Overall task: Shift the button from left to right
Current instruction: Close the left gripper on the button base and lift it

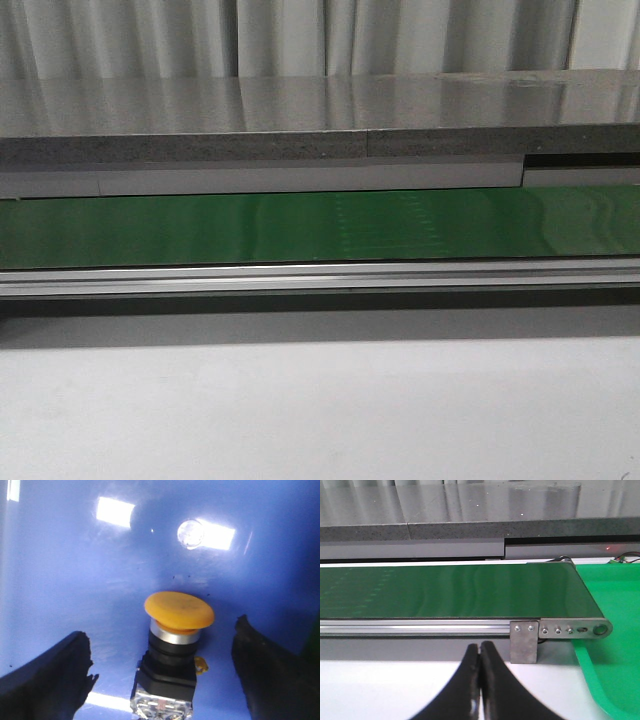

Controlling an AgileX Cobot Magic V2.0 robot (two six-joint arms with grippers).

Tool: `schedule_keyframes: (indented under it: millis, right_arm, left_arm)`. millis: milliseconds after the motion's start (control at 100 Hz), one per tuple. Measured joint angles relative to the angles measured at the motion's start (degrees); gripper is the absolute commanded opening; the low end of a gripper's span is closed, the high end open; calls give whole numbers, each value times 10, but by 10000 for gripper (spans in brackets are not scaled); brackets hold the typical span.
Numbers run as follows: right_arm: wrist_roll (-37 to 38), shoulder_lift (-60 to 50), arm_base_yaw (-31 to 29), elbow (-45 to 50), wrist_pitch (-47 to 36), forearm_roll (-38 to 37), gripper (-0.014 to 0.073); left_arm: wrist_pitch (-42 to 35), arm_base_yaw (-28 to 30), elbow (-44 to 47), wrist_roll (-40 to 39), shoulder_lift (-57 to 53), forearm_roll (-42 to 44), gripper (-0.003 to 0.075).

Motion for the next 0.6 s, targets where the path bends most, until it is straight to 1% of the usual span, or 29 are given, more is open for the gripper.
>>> schedule_keyframes:
  millis: [310, 600]
  right_arm:
    - [0, 0, 0, 0, 0, 0, -67]
    - [0, 0, 0, 0, 0, 0, -67]
  left_arm:
    - [1, 0, 0, 0, 2, 0, 566]
    - [7, 1, 0, 0, 37, 1, 565]
